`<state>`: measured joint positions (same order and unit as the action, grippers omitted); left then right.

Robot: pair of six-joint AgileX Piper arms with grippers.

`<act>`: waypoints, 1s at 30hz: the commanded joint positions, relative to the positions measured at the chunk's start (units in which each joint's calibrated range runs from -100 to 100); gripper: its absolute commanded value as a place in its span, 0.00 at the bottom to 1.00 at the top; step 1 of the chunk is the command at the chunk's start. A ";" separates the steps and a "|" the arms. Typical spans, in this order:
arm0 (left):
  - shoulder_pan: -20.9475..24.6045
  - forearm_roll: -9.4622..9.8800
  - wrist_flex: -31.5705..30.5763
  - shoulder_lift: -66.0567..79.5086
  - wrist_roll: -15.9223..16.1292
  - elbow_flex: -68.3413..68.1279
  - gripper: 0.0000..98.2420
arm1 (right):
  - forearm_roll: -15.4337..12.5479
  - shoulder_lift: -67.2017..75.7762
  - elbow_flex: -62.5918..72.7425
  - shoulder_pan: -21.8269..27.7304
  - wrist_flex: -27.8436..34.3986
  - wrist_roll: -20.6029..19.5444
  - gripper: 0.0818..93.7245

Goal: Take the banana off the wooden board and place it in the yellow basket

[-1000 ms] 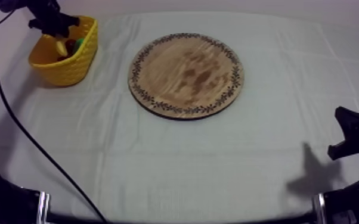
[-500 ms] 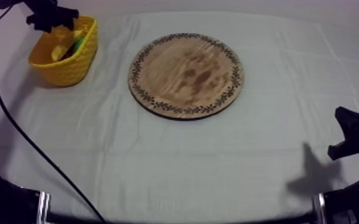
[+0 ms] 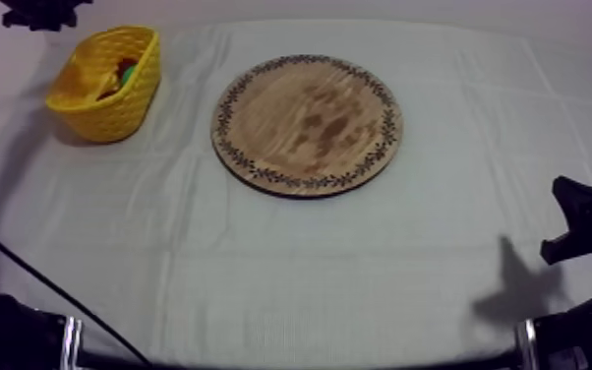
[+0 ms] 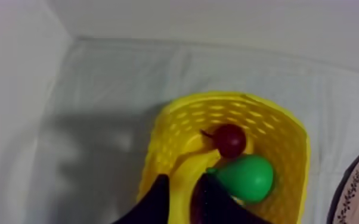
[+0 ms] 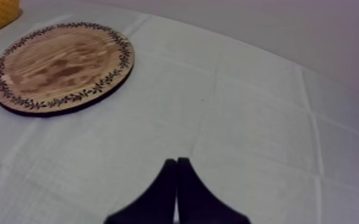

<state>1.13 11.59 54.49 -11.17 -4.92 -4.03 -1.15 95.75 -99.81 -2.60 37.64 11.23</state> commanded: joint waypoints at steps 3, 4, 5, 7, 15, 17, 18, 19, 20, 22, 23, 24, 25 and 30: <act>0.74 -0.80 -0.62 15.76 0.74 -8.29 0.03 | 0.00 0.00 0.03 0.00 0.02 -0.02 0.00; 0.75 -0.91 -0.77 18.61 0.59 -10.05 0.02 | 0.00 0.00 0.03 0.00 0.02 -0.02 0.00; 0.70 -1.04 -0.87 21.51 0.45 -11.85 0.02 | 0.00 0.00 0.03 0.00 0.02 -0.02 0.00; 0.39 -1.39 -1.13 27.46 0.24 -15.63 0.01 | 0.00 0.00 0.03 0.00 0.02 -0.02 0.00; -1.26 -3.09 -1.85 54.13 0.43 -33.61 0.00 | 0.00 0.00 0.03 0.00 0.02 -0.02 0.00; -1.33 -3.66 -1.69 61.15 0.70 -38.34 0.00 | 0.00 0.00 0.03 0.00 0.02 -0.02 0.00; -1.32 -3.95 -1.57 64.70 0.95 -40.66 0.00 | 0.00 0.00 0.03 0.00 0.02 -0.02 0.00; -1.32 -4.18 -1.45 68.30 1.21 -43.02 0.00 | 0.00 0.00 0.03 0.00 0.02 -0.02 0.00; -1.32 -4.35 -1.47 71.96 1.45 -45.48 0.00 | 0.00 0.00 0.03 0.00 0.02 -0.02 0.00; -1.35 -4.54 -2.42 79.06 1.97 -50.71 0.00 | 0.00 0.00 0.03 0.00 0.02 -0.02 0.00; -1.32 -4.58 -3.39 82.49 2.20 -53.54 0.00 | 0.00 0.00 0.03 0.00 0.02 -0.02 0.00; -1.30 -4.57 -4.36 85.75 2.44 -56.39 0.00 | 0.00 0.00 0.03 0.00 0.02 -0.02 0.00; -1.28 -4.56 -5.16 88.70 2.69 -59.09 0.00 | 0.00 0.00 0.03 0.00 0.02 -0.02 0.00; -1.33 -4.68 -7.40 99.15 3.51 -69.99 0.00 | 0.00 0.00 0.03 0.00 0.02 -0.02 0.00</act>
<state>-0.17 6.91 47.63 77.54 -1.50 -66.45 -1.15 95.75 -99.81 -2.60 37.64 11.23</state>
